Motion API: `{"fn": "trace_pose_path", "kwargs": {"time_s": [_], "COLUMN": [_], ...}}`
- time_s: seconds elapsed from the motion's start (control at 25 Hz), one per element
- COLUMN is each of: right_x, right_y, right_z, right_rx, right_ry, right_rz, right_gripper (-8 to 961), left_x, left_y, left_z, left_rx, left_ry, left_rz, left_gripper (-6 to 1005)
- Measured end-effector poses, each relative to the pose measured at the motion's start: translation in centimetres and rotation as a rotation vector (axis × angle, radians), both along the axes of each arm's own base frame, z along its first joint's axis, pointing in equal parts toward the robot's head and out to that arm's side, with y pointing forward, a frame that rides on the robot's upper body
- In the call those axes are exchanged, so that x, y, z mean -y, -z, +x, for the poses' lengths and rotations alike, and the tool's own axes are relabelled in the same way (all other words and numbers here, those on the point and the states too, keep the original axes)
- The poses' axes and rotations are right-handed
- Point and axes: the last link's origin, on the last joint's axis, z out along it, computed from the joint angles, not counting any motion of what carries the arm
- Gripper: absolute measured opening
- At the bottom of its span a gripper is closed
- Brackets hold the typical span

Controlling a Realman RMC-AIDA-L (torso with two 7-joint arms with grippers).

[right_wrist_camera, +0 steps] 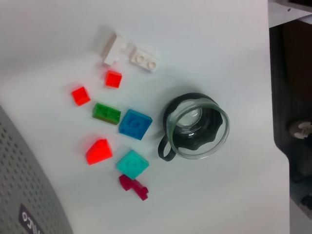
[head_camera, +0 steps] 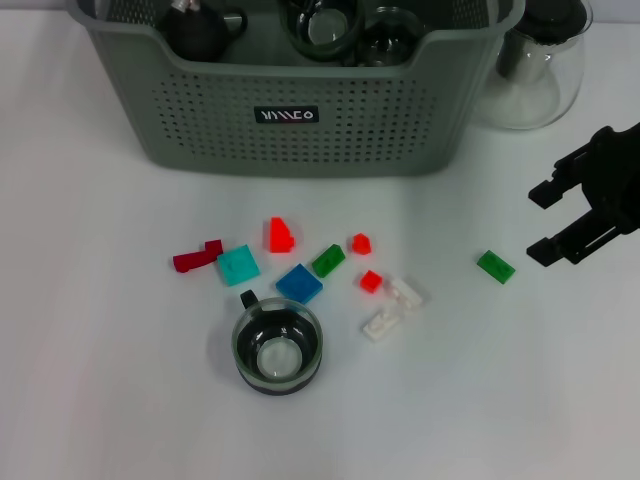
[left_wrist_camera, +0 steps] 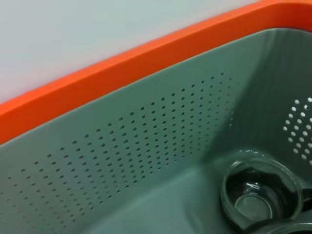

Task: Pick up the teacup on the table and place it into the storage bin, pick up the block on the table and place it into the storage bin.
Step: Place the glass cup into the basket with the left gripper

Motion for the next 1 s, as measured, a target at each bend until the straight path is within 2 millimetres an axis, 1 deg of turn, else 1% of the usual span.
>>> {"fn": "trace_pose_path", "kwargs": {"time_s": [0.52, 0.76, 1.0], "right_x": [-0.1, -0.2, -0.2], "right_y": [0.6, 0.6, 0.6], "right_z": [-0.3, -0.3, -0.3], "right_rx": [-0.005, -0.005, -0.003], "right_ry": [-0.009, -0.011, -0.012], "right_rz": [0.003, 0.009, 0.013], "right_gripper": [826, 825, 825], "left_x": [0.2, 0.3, 0.3], "left_y": [1.3, 1.3, 1.3], "left_z": [-1.3, -1.3, -0.9], "left_rx": [-0.039, -0.040, -0.033], "left_ry": [0.024, 0.022, 0.033], "left_rz": [0.006, 0.001, 0.005], "left_gripper": [54, 58, 63]}}
